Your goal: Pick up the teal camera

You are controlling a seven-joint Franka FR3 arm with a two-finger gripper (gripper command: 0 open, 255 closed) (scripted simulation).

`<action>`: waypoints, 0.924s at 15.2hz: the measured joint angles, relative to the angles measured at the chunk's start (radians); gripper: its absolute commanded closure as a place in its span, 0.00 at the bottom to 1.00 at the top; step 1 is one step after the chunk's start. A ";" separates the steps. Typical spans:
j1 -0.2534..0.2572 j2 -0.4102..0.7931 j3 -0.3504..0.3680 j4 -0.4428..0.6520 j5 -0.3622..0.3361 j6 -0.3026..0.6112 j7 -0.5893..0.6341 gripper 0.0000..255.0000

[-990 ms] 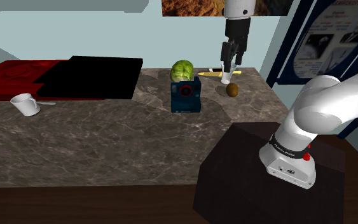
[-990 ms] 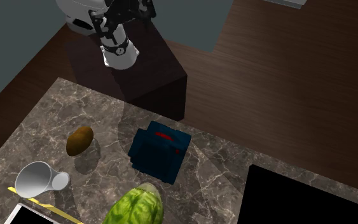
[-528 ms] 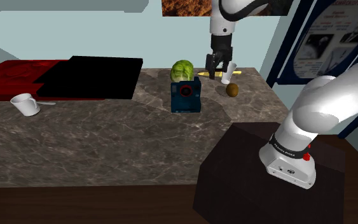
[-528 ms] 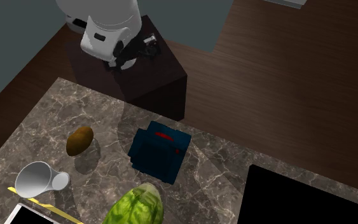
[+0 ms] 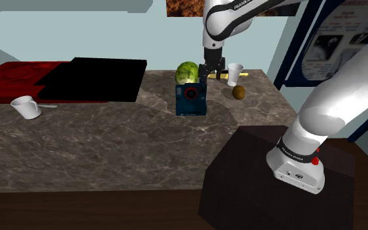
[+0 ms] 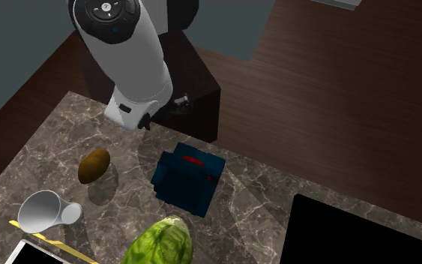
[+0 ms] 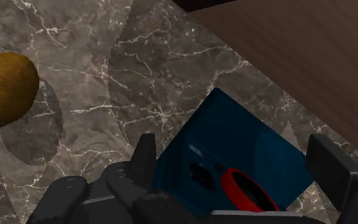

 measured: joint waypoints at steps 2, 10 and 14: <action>-0.009 0.073 -0.003 0.027 -0.007 0.052 0.016 0.00; -0.030 0.245 -0.020 0.073 -0.022 0.193 0.033 0.00; -0.029 0.276 -0.019 0.057 -0.022 0.239 0.035 0.00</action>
